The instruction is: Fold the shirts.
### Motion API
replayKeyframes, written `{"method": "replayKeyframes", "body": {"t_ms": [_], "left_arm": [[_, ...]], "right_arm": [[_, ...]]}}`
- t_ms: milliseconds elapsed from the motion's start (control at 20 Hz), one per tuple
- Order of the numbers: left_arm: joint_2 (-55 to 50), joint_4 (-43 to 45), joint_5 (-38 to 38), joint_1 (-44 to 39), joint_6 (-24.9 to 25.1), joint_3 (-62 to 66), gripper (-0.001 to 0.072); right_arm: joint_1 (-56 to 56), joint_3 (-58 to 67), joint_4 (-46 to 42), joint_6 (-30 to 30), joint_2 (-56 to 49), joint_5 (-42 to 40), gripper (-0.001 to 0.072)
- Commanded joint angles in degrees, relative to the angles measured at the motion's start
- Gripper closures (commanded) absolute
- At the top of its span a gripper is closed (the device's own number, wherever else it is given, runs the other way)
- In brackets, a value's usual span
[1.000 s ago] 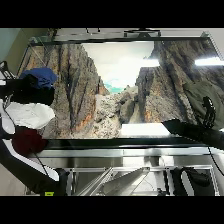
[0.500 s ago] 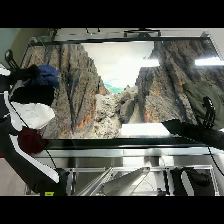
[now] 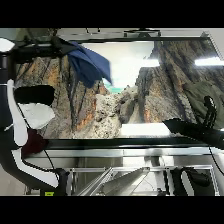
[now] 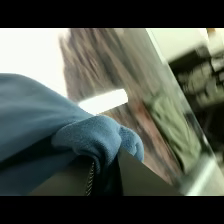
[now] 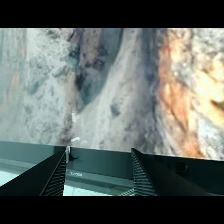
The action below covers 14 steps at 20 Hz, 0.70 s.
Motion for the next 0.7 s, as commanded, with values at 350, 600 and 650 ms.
{"method": "replayKeyframes", "body": {"t_ms": [350,600,650], "left_arm": [[1.2,10.3,1.4,-20.3,-4.3,-16.7,-0.0013],[1.2,10.5,-8.9,-12.8,-6.9,-14.1,-0.0013],[1.2,12.1,-11.7,-11.4,-8.4,-14.3,-0.0013]], "right_arm": [[-0.1,0.0,-2.6,-0.6,-0.3,-2.5,0.0252],[0.0,1.0,-1.3,-6.7,-11.4,-10.4,0.0252],[0.0,2.1,-0.1,-9.2,-15.8,-10.6,0.0252]]}}
